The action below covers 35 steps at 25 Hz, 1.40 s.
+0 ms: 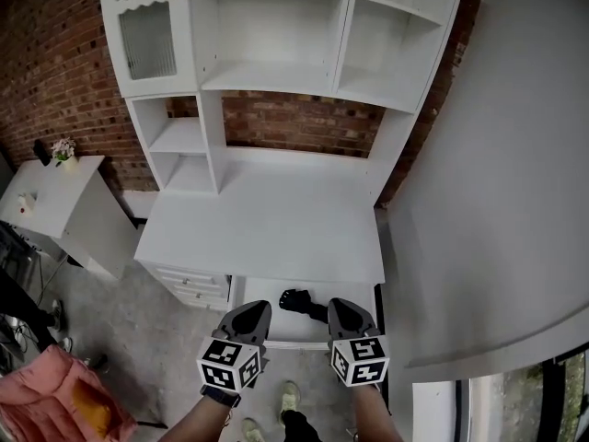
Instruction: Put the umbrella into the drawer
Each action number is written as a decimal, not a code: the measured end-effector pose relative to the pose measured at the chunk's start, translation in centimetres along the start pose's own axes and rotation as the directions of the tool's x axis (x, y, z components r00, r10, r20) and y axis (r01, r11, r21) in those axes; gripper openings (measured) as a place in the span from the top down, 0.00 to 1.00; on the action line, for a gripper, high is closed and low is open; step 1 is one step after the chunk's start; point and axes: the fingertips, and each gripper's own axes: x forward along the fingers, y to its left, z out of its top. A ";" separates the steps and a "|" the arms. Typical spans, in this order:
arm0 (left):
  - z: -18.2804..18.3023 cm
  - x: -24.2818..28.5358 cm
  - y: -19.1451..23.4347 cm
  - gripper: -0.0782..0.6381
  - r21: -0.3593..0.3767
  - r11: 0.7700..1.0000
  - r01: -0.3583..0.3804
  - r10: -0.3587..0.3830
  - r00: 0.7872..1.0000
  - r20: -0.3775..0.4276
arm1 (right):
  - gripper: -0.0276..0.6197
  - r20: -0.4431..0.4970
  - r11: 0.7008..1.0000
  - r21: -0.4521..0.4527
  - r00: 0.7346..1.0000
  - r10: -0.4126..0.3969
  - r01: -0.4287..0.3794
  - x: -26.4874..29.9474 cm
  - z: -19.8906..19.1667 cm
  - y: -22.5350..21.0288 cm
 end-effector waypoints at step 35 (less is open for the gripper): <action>15.9 -16.5 -1.2 0.87 0.137 0.989 -0.062 0.022 0.961 0.274 | 0.95 0.292 0.996 -0.088 0.956 0.011 0.015 -13.0 16.1 7.1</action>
